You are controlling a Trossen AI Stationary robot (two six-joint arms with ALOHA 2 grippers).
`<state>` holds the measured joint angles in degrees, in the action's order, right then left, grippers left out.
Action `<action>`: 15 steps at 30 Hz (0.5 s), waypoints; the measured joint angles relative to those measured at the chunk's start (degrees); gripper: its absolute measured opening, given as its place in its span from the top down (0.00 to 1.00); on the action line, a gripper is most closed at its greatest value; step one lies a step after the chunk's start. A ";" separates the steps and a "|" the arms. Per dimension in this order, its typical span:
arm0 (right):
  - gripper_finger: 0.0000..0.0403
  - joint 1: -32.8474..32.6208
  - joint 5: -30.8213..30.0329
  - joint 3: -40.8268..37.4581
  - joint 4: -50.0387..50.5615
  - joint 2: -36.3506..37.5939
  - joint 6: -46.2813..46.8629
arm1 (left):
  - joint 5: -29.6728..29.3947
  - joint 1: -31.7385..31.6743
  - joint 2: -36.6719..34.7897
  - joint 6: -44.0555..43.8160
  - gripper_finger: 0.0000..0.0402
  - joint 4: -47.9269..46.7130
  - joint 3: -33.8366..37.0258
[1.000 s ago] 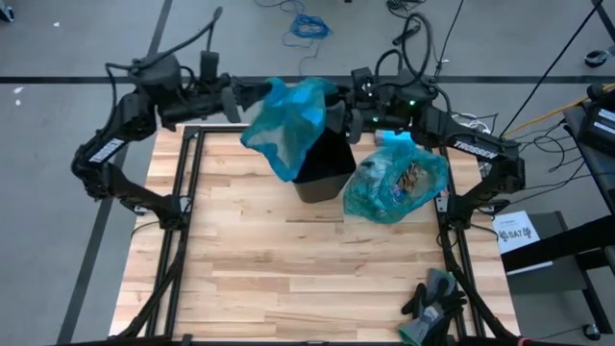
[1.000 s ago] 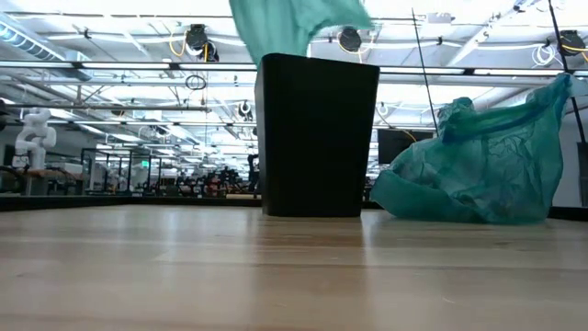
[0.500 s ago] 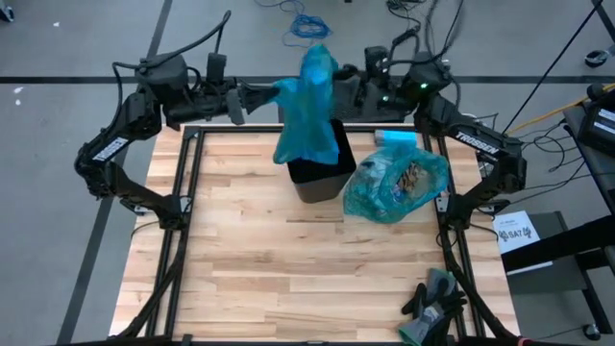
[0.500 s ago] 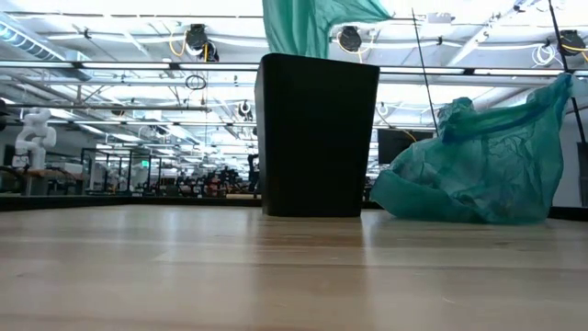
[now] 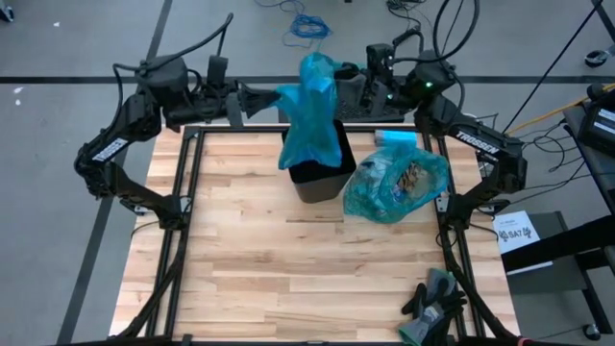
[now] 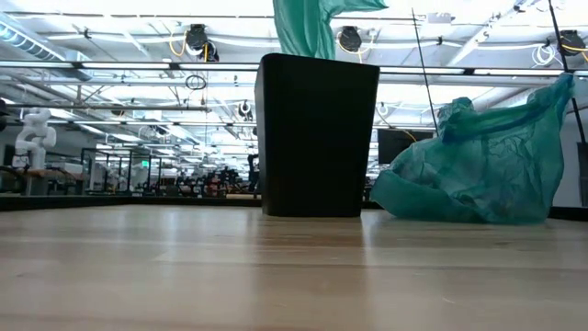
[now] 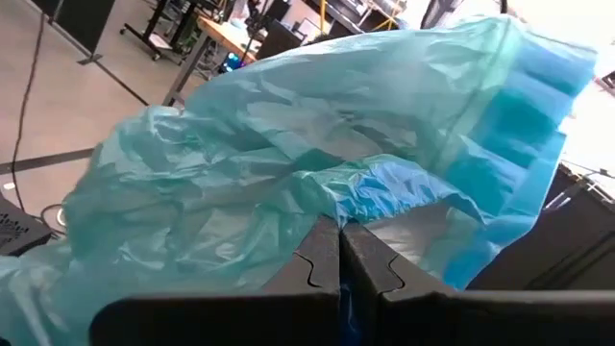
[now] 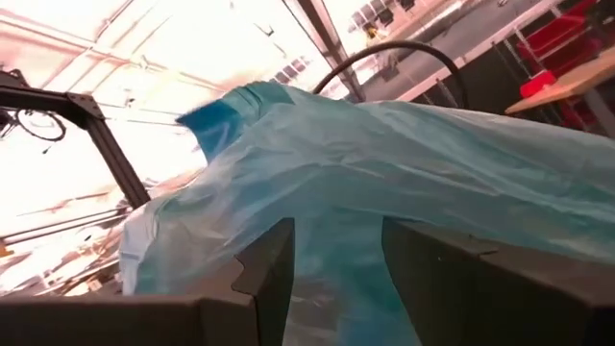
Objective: Place trash/remove bag and relplace
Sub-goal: Put the blue trash bag into the black trash bin
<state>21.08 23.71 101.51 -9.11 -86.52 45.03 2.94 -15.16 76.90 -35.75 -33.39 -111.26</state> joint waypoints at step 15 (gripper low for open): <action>0.63 -4.42 0.52 0.00 0.27 0.01 2.74 | -0.02 6.39 0.00 -0.15 1.00 0.47 0.00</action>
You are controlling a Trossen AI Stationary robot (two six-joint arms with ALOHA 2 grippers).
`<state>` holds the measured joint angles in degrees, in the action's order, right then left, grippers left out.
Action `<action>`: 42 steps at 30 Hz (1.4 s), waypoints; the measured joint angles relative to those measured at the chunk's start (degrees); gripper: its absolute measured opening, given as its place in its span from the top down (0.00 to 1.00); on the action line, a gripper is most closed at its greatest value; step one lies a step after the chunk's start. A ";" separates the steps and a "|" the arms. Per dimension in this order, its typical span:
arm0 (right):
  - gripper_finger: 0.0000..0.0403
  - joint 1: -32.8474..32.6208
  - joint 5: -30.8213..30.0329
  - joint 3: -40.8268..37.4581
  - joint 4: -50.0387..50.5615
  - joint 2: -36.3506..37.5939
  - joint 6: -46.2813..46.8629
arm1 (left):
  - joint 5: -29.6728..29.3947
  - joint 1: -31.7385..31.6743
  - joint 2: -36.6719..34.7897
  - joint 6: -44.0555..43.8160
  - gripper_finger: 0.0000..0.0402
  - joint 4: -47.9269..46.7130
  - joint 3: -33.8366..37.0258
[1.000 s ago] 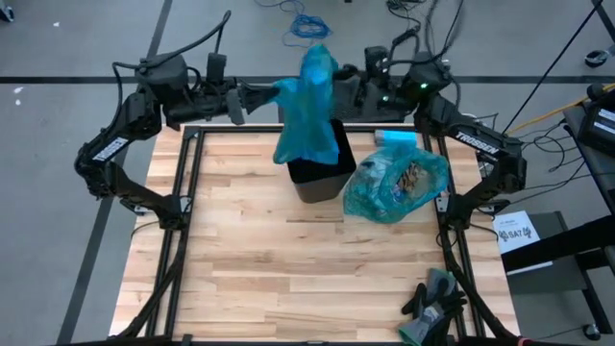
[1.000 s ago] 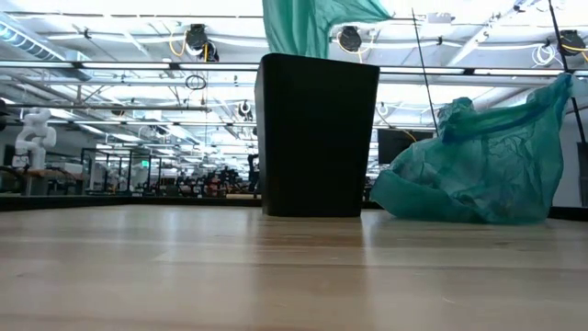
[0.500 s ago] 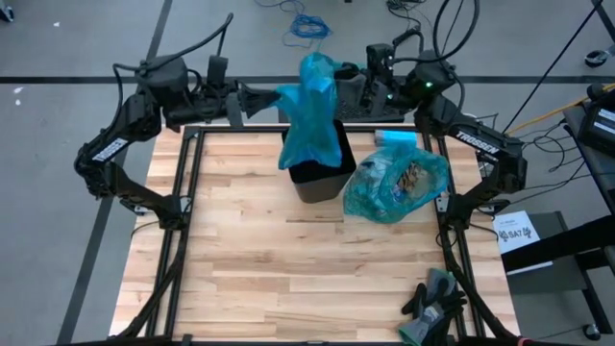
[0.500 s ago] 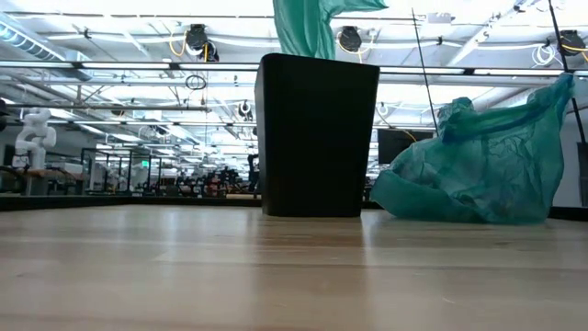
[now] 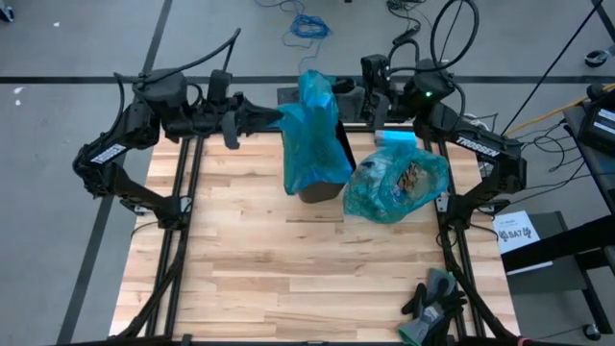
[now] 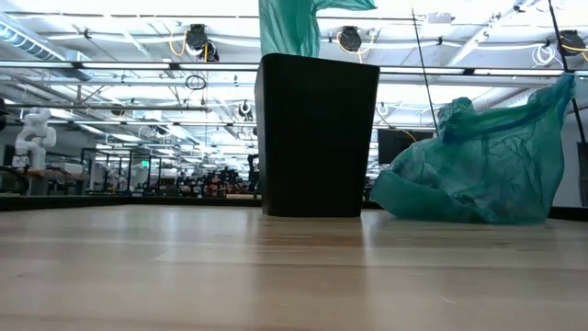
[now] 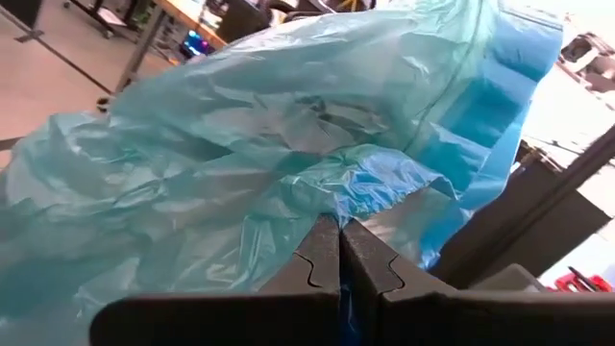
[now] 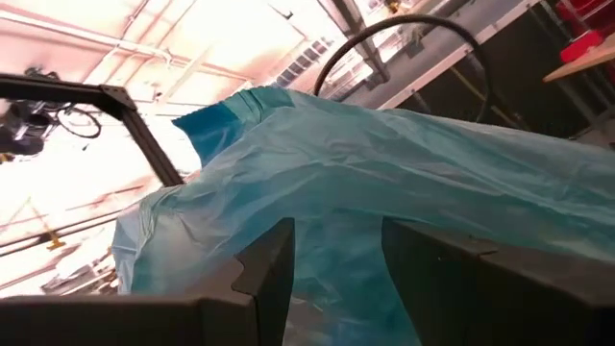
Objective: Place trash/remove bag and relplace
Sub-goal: Put the blue trash bag into the black trash bin
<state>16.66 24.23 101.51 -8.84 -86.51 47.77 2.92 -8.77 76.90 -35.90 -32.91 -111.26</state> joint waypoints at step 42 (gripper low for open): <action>0.63 -12.35 -16.59 -0.07 8.13 1.48 -0.02 | 2.47 5.11 3.02 -9.21 1.00 -0.89 8.12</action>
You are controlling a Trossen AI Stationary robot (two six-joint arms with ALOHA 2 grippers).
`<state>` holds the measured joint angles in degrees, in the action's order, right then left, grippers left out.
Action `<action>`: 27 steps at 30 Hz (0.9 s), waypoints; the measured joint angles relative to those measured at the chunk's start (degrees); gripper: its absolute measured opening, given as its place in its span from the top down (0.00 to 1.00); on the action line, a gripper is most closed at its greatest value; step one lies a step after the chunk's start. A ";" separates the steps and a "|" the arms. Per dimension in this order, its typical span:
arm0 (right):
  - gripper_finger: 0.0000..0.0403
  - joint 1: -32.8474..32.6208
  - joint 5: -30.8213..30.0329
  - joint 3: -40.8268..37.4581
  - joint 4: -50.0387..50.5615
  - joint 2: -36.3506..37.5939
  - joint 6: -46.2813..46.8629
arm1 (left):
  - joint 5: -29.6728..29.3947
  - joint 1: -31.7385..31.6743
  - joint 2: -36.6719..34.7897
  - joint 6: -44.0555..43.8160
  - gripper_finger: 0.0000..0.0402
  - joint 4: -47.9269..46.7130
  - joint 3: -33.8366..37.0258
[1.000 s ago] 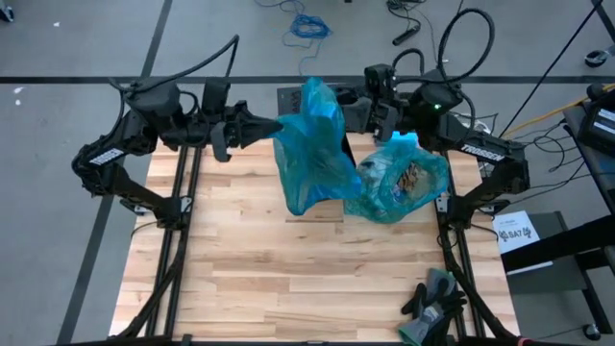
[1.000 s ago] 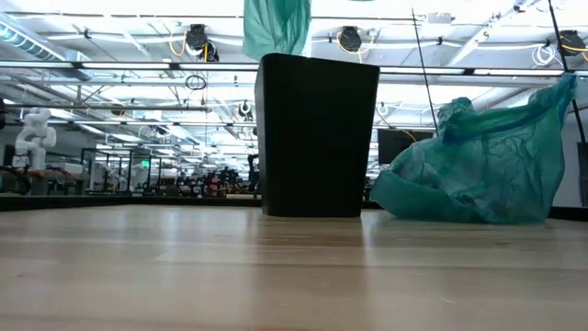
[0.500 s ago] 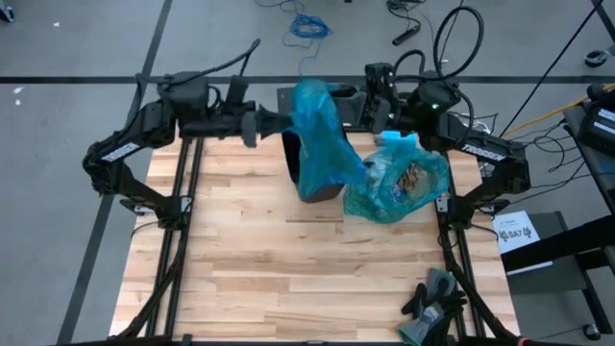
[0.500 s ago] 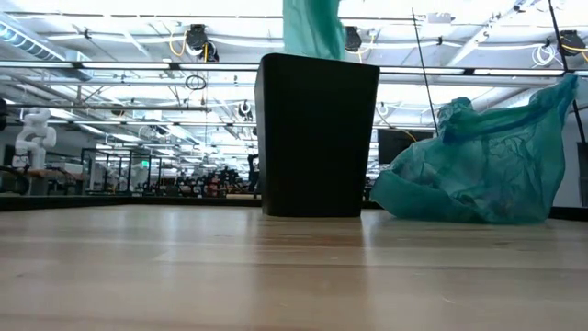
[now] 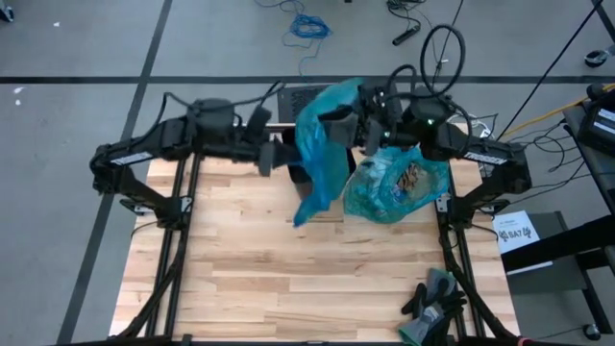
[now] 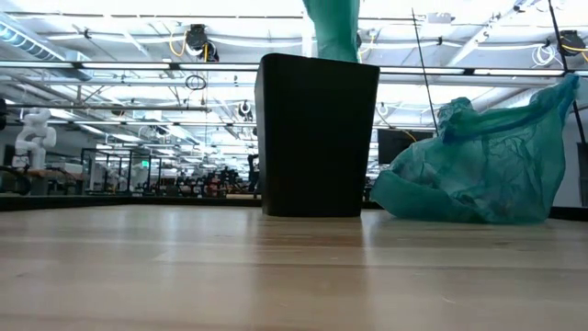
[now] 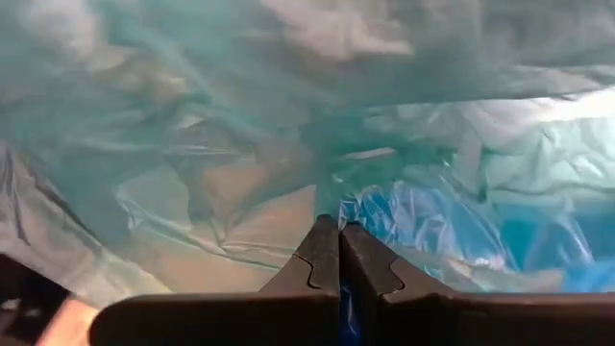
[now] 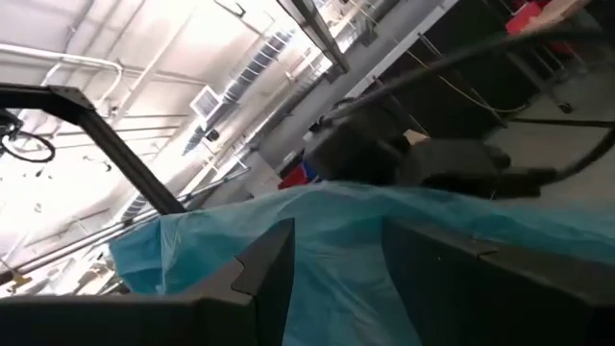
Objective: Place trash/remove bag and relplace
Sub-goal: Put the blue trash bag into the black trash bin
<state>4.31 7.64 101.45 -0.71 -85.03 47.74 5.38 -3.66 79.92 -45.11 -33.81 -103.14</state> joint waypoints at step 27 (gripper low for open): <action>0.63 12.37 -1.70 0.02 25.75 -3.37 -0.65 | -5.65 -14.64 -3.45 5.43 1.00 -20.33 0.18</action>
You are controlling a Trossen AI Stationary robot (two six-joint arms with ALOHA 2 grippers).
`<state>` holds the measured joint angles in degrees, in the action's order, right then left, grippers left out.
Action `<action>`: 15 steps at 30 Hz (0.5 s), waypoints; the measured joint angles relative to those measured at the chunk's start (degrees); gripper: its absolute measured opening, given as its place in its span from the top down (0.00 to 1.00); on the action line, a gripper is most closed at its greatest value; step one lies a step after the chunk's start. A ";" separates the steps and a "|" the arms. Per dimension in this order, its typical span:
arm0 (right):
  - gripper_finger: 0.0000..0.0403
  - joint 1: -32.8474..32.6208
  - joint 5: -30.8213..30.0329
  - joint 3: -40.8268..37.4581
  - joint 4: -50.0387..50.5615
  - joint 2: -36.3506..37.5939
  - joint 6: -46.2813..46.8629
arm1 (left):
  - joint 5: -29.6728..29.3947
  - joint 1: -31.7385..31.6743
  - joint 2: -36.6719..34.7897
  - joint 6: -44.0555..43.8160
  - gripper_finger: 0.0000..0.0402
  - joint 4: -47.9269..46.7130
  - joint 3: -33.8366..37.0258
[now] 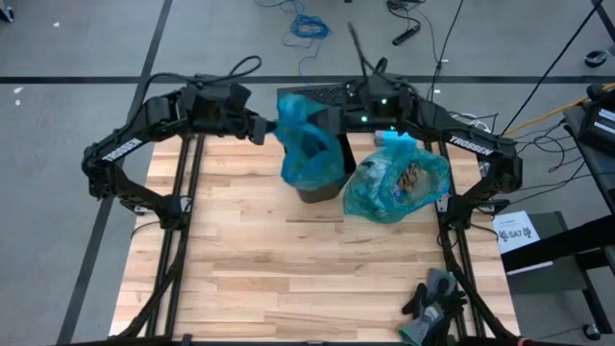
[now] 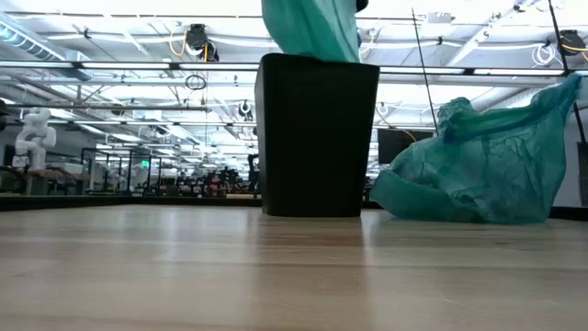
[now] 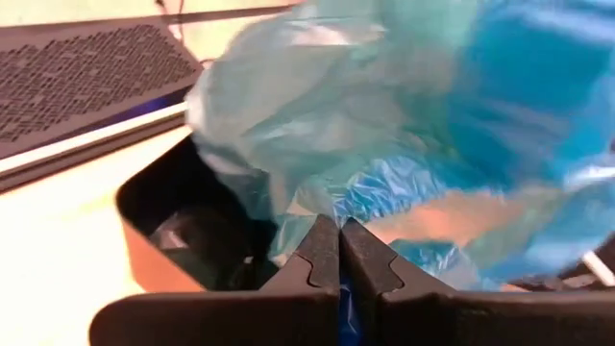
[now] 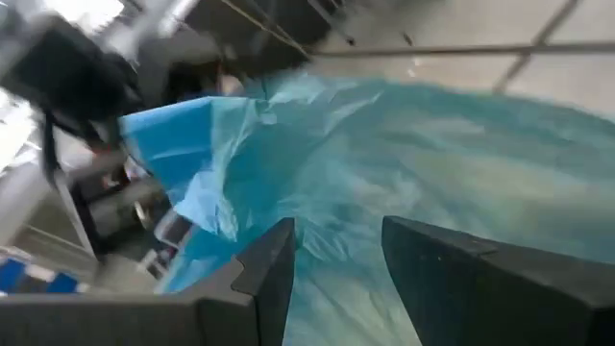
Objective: Place trash/remove bag and relplace
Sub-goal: Put the blue trash bag into the black trash bin
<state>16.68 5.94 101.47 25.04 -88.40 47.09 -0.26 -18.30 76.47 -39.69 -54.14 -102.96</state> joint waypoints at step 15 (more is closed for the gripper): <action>0.63 -1.34 6.51 0.02 14.53 -3.01 -3.48 | 10.14 -12.41 0.00 9.43 1.00 -2.98 0.00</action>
<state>15.35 12.45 101.49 39.57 -91.42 43.61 9.88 -30.71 76.47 -30.26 -57.12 -102.96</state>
